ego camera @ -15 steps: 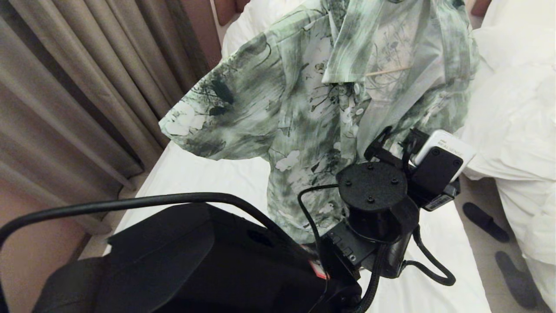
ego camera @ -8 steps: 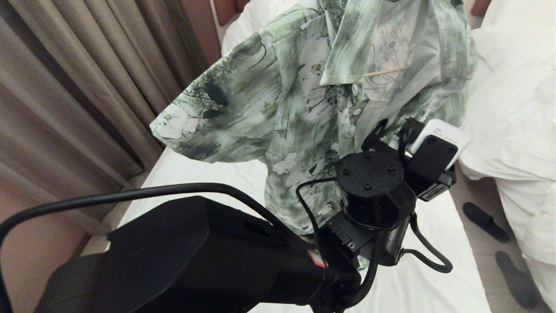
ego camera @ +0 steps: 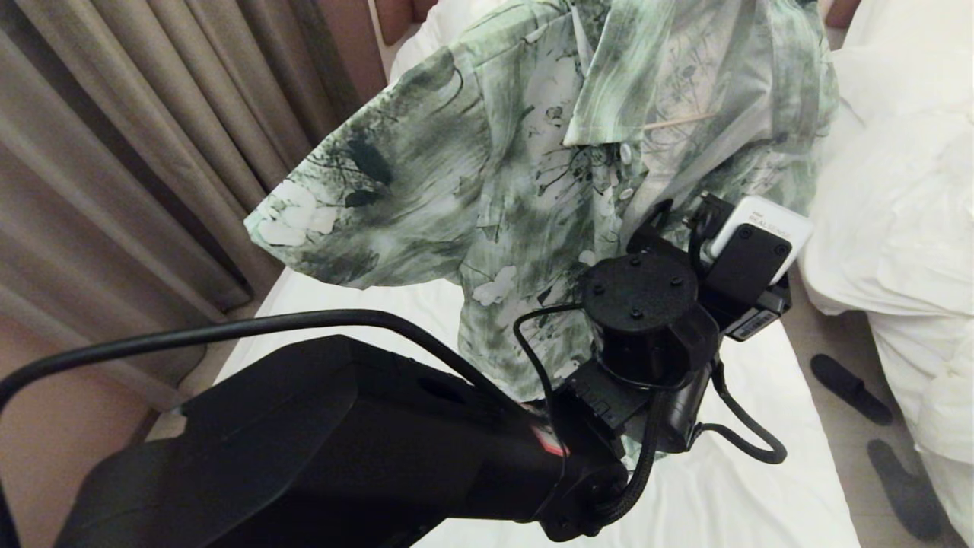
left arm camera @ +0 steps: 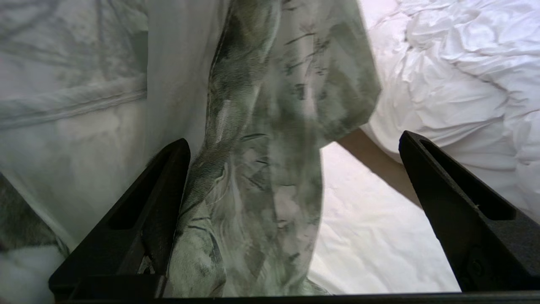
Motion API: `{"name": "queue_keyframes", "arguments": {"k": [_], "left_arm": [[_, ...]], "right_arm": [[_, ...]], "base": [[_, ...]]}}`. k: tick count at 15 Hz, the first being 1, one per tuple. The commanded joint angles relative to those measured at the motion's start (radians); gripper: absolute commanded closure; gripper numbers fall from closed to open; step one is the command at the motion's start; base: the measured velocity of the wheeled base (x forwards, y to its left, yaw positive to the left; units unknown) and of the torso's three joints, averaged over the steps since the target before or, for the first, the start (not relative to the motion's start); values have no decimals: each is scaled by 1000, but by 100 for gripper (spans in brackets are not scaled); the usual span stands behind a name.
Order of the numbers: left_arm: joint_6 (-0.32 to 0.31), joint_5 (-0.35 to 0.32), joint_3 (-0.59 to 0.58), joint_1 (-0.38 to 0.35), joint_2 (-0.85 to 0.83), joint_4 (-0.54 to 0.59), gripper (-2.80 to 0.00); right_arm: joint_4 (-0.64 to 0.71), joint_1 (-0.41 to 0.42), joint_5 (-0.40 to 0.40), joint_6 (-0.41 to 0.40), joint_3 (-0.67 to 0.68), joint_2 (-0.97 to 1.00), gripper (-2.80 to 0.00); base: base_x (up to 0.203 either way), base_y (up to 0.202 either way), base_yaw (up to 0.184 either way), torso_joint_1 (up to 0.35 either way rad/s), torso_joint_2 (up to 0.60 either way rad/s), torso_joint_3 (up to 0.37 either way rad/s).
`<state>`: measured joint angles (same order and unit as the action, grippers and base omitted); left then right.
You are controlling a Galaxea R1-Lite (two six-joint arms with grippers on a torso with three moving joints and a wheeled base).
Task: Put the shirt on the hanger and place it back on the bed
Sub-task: Take the clothes hanger out of the clothes
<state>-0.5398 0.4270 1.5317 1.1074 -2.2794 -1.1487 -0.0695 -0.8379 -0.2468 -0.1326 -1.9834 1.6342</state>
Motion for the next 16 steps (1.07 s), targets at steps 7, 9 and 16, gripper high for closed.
{"name": "queue_keyframes", "arguments": {"k": [7,9,16], "left_arm": [[-3,2,10,-3,15,-6,0],[-3,2,13,-5,17,-5,0],[-9,7,16,-11,46,-9,0]], "right_arm": [[5,-7,-2,-1,0,-10,0],[7,-18,-3,-1,0,-14,0],[11,-10,-3,-1,0,-13,0]], "base": [[0,0,0,0,0,0],[0,0,0,0,0,0],[0,0,0,0,0,0]]}}
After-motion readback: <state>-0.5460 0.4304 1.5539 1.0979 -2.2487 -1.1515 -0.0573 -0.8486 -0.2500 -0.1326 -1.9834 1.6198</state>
